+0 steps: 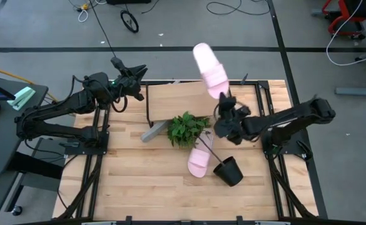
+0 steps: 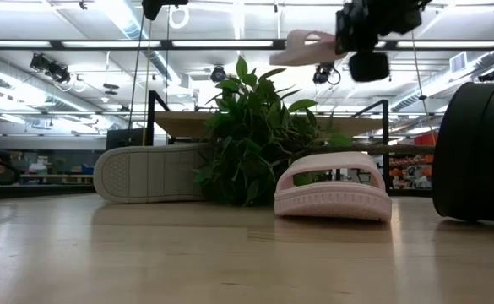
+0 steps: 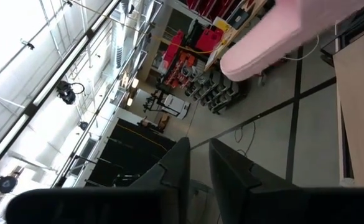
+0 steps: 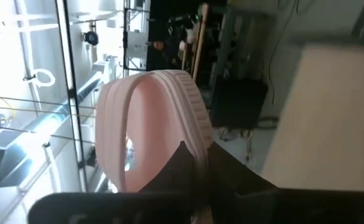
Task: Pick and place slides into the shelf
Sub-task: Put the top pink slides on the shelf
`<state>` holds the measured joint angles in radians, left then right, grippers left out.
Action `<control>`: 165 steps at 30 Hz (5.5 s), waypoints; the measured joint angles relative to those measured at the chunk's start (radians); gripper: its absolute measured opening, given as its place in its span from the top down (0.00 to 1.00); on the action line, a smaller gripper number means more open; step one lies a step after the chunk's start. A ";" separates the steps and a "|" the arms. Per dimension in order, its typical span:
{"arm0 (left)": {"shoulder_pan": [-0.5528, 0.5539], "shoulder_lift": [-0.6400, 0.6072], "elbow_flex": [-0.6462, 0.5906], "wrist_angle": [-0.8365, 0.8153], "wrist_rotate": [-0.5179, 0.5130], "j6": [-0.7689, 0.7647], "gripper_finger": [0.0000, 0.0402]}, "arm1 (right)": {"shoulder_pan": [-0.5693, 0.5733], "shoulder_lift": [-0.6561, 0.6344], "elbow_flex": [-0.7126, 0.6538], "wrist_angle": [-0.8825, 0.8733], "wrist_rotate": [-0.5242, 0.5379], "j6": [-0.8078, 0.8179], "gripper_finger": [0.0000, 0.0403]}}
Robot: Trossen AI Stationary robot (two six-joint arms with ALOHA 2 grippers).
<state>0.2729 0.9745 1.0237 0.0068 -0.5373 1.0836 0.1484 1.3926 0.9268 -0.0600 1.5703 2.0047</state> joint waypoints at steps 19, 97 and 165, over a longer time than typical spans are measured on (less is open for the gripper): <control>0.000 0.000 0.000 0.000 -0.008 -0.053 0.85 | 0.060 -0.017 0.000 -0.050 -0.002 -0.082 0.94; -0.041 0.370 0.001 0.447 0.173 0.056 0.44 | 0.198 -0.019 0.002 0.105 -0.068 -0.087 0.94; 0.045 0.668 0.652 -0.489 0.916 -1.123 0.96 | 0.190 -0.020 0.002 0.111 -0.136 -0.171 0.87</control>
<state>0.3180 1.6428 1.6756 -0.4822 0.3788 -0.0396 0.3387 1.3729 0.9287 0.0505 1.4345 1.8339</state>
